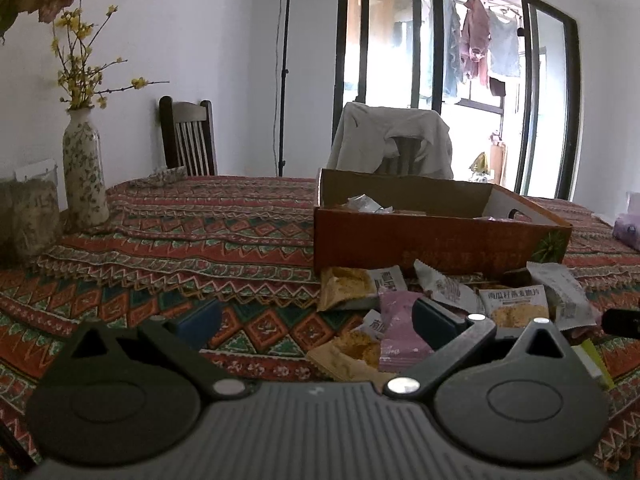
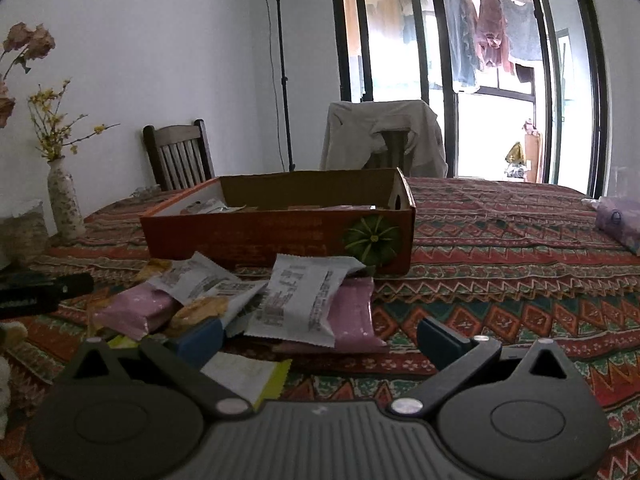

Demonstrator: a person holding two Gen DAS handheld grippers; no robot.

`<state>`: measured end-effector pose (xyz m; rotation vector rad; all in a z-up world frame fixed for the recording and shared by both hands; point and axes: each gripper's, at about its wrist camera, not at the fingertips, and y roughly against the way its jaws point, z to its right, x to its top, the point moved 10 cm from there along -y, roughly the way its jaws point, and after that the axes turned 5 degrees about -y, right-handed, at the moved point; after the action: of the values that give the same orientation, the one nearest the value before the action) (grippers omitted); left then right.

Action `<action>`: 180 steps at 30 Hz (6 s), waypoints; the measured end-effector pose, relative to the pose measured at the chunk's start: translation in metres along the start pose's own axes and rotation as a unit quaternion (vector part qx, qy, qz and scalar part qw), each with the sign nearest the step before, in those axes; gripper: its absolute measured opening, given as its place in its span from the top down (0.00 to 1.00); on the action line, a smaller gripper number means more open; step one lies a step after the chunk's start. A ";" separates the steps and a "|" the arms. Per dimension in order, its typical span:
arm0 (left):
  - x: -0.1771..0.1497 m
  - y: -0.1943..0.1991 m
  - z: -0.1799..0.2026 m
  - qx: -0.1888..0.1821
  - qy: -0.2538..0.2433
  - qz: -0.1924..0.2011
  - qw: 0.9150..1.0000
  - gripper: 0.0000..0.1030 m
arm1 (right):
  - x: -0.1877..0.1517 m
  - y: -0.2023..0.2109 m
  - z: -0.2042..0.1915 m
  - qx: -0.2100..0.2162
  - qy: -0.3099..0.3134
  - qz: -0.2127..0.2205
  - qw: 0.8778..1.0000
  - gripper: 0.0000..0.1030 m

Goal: Organize snacks
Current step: 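Grasp a white receipt with the right tool, then grasp a pink packet with the left tool while the right tool holds the receipt, then carry the receipt and pink packet into the box and open both tools, then move both tools back from the box to the snack pile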

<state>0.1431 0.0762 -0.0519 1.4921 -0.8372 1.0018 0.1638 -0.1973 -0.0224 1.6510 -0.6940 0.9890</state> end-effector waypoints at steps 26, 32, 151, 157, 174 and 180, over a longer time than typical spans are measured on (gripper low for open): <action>-0.005 -0.010 -0.008 -0.025 0.042 -0.022 0.999 0.00 | 0.023 -0.043 -0.004 -0.029 0.018 0.014 0.999 0.58; -0.006 -0.011 -0.006 -0.024 0.038 -0.028 0.999 0.00 | 0.032 -0.034 0.018 -0.059 0.004 0.056 0.997 0.58; 0.110 -0.148 0.060 -0.008 0.032 0.022 0.999 0.00 | 0.118 -0.147 0.015 -0.050 -0.024 0.077 0.995 0.00; 0.109 -0.151 0.058 -0.009 0.035 0.016 0.999 0.00 | 0.120 -0.148 0.013 -0.049 -0.025 0.080 0.995 0.00; 0.140 -0.113 0.055 0.008 0.036 0.057 0.998 0.00 | 0.133 -0.134 0.005 -0.065 0.003 0.102 0.993 0.00; 0.147 -0.078 0.044 -0.003 0.048 0.062 0.997 0.00 | 0.140 -0.095 -0.001 -0.056 0.009 0.115 0.992 0.00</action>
<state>0.2779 0.0467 0.0511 1.3891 -0.8710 1.1541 0.3107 -0.1647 0.0540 1.4865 -0.9273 1.1058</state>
